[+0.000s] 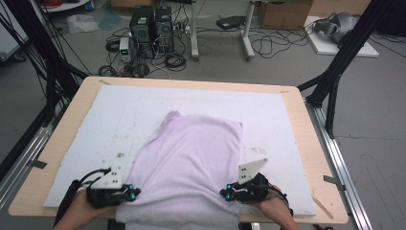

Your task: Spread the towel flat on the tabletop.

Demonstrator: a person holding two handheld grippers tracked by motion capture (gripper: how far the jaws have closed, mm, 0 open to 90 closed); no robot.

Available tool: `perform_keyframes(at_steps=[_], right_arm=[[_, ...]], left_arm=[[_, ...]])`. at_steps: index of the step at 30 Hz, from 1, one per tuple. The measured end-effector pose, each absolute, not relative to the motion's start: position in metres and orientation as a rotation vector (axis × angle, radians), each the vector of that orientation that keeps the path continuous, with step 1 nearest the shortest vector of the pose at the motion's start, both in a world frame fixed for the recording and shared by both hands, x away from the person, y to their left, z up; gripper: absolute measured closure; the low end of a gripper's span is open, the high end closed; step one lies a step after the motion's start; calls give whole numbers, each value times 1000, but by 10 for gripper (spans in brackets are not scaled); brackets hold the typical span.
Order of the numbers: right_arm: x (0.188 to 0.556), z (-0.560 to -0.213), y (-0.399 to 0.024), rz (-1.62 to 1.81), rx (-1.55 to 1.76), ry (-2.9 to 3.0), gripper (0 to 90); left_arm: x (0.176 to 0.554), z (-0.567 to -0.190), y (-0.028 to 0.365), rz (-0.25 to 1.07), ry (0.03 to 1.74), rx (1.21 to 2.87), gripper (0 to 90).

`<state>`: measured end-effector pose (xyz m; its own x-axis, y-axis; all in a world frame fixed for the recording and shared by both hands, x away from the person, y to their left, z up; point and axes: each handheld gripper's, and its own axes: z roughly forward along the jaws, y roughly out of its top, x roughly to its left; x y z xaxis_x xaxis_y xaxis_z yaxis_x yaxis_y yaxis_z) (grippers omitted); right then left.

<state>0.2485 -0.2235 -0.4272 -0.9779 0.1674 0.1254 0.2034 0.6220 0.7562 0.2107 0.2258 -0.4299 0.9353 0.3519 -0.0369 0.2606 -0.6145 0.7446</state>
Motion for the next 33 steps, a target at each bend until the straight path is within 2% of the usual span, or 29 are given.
perform_keyframes(at_steps=[2,4,5,7,9,14,21,23,28,29,30,31,32,33], right_arm=[[253,-424,-230,-1318,-411,-2825,790],[262,-427,-230,-1281,-468,-2858,697],[266,-430,-228,-1274,-487,-2855,689],[270,-435,-223,-1229,-492,-2880,663],[270,-439,-218,-1166,-467,-2919,658],[280,-436,-228,-1241,-555,-2889,650],[331,-414,-241,-1263,-697,-2959,598],[360,-414,-243,-1239,-774,-2963,575],[379,-425,-238,-1209,-810,-2941,575],[381,-429,-236,-1195,-806,-2950,575],[381,-431,-235,-1172,-806,-2947,575],[381,-433,-233,-1154,-806,-2945,575],[382,-435,-232,-1141,-801,-2949,575],[382,-436,-233,-1142,-810,-2943,577]], left_arm=[[214,-427,224,199,453,2264,694],[228,-427,221,218,492,2248,638],[235,-428,218,226,508,2241,592],[245,-434,211,231,518,2263,581],[250,-440,207,201,519,2275,648],[263,-430,203,237,543,2255,634],[331,-405,183,354,658,2183,644],[352,-405,176,343,735,2176,584],[398,-420,155,423,902,2216,501],[403,-423,152,441,915,2229,521],[406,-425,151,462,915,2243,614],[408,-425,151,498,924,2252,772],[410,-425,154,515,945,2232,893],[412,-425,160,503,977,2214,897]])
